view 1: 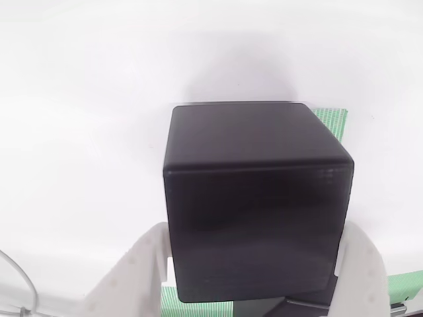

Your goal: Stack 3 Blocks on the chosen place.

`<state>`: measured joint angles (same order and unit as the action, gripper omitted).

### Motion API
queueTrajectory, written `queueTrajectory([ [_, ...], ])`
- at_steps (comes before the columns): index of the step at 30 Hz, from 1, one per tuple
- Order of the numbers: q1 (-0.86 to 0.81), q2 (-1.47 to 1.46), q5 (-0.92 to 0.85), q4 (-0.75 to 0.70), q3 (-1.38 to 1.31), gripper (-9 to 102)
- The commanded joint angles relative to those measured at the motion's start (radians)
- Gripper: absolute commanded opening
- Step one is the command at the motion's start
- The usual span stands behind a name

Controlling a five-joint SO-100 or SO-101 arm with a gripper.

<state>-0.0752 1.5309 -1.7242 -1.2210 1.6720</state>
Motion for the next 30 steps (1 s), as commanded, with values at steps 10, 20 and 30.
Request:
queueTrajectory([
  [10,0.021,-0.043,0.008,0.069,-0.051,12],
  [20,0.048,-0.055,0.026,0.081,-0.029,12],
  [30,0.055,-0.026,0.031,0.104,0.037,12],
])
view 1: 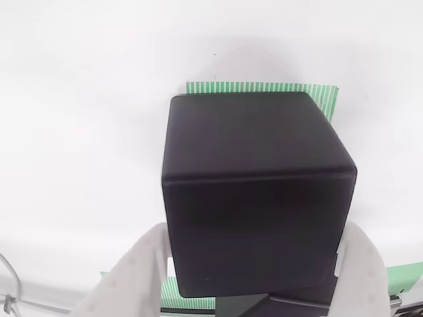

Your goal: Stack 3 Blocks on the chosen place.

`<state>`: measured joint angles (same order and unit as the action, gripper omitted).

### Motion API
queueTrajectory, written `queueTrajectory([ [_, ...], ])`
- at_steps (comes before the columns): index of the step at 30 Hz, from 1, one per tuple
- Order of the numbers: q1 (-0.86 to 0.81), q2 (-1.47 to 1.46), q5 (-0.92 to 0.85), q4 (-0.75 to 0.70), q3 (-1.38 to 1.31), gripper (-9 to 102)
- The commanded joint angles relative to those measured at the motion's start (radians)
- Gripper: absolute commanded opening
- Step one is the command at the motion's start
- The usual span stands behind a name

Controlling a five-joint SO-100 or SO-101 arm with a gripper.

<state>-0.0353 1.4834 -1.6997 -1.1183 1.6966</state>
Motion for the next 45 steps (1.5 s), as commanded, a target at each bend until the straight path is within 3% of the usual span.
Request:
queueTrajectory([
  [1,0.015,0.021,0.006,0.002,0.014,12],
  [11,0.014,0.029,0.006,-0.006,0.038,19],
  [18,0.003,0.037,-0.002,-0.012,0.054,29],
  [40,-0.071,0.103,0.008,-0.038,-0.120,33],
  [45,-0.057,0.104,0.098,-0.021,-0.164,33],
])
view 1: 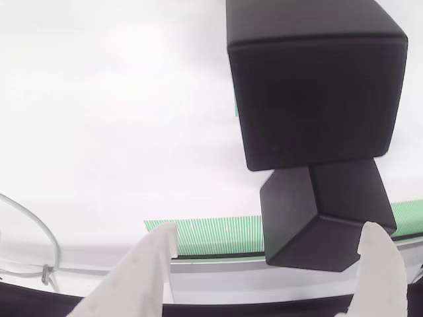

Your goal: Stack 3 Blocks on the chosen place.

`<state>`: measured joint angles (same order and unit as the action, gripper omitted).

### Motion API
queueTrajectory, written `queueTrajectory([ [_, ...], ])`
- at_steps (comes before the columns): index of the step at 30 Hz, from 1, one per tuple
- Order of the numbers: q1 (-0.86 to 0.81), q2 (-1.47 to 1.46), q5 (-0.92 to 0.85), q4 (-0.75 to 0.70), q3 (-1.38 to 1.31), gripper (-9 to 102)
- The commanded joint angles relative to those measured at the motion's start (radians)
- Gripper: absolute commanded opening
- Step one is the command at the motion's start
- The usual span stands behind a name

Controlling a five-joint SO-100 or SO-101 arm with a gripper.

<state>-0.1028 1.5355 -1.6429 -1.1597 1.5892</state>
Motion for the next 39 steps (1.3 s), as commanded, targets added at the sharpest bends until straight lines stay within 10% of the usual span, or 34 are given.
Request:
queueTrajectory([
  [1,0.021,0.052,0.078,0.028,-0.058,33],
  [16,0.178,-0.138,0.612,-0.061,-0.291,33],
  [39,0.124,-0.348,0.494,-0.035,-0.416,35],
])
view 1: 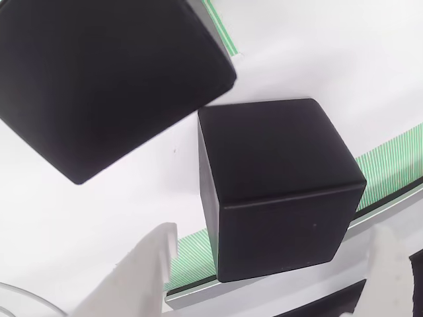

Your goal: Stack 3 Blocks on the chosen place.

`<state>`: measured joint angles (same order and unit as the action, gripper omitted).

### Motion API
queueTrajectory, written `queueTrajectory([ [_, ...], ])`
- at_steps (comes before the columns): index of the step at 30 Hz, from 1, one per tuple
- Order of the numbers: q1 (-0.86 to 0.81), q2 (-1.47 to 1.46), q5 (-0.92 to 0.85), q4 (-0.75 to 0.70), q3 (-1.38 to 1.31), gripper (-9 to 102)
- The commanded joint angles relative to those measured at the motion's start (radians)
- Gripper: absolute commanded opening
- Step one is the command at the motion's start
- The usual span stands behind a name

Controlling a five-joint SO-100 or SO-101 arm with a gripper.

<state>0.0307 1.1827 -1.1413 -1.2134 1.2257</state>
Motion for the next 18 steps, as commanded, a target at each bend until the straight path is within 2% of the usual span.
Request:
queueTrajectory([
  [1,-0.009,0.000,-0.008,0.020,-0.055,35],
  [18,0.044,-0.135,0.005,0.051,-0.147,35],
])
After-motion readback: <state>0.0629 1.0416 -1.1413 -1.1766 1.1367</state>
